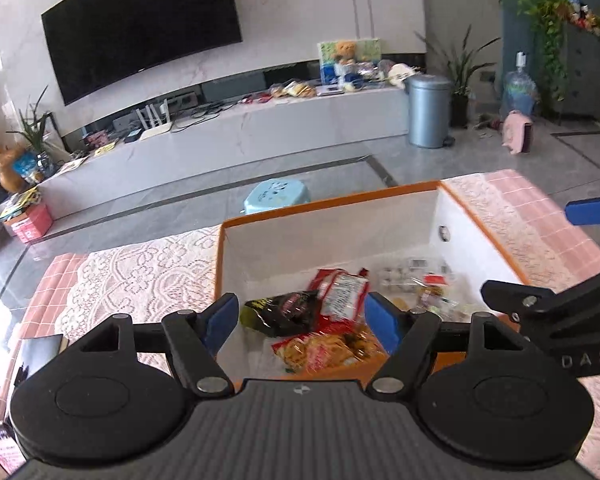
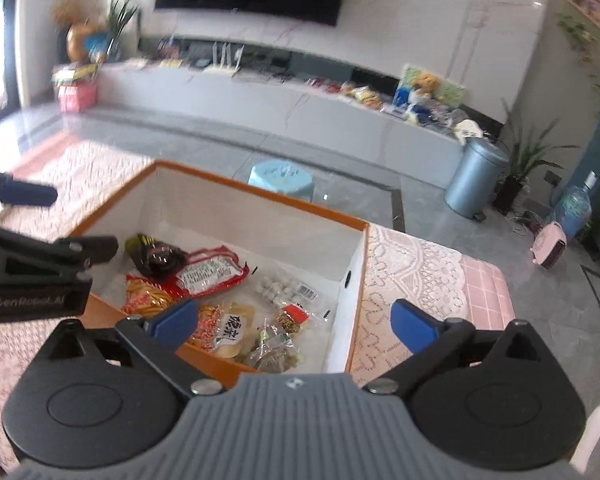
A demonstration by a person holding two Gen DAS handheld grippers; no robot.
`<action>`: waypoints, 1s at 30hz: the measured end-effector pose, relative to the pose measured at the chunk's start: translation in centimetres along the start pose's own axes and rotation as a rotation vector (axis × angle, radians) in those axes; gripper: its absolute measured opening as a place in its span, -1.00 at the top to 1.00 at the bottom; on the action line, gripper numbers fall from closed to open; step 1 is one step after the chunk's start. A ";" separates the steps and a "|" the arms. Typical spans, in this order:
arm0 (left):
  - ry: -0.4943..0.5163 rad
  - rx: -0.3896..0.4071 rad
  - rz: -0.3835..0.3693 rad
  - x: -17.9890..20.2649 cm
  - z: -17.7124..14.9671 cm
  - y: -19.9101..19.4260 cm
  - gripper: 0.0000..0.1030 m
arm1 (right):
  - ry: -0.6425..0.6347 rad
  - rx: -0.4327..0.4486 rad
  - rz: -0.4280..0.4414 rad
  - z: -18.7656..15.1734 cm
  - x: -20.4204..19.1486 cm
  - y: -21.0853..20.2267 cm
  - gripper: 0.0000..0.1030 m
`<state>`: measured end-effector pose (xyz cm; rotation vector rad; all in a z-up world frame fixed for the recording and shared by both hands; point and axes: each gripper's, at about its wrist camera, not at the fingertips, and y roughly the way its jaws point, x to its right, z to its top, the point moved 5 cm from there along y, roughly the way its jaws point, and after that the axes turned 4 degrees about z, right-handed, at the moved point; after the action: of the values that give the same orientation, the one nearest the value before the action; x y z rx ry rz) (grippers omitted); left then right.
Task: Organize snacks
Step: 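Withdraw both tools from the box toward the last green-and-red candy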
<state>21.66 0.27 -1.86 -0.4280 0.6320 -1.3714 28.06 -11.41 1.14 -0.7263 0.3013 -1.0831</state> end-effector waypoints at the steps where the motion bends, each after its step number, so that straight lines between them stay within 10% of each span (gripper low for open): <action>1: 0.002 0.005 -0.005 0.1 -0.3 -0.5 -0.64 | 0.019 0.009 0.003 -0.4 0.0 -0.6 -0.93; 30: -0.035 -0.041 -0.202 3.3 -10.7 -3.2 -0.64 | 0.117 0.057 -0.071 -15.5 -3.7 -5.4 -0.93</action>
<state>12.59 -2.70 -8.58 -0.5600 0.6013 -1.5407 13.98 -15.62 -7.03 -0.6276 0.3445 -1.1993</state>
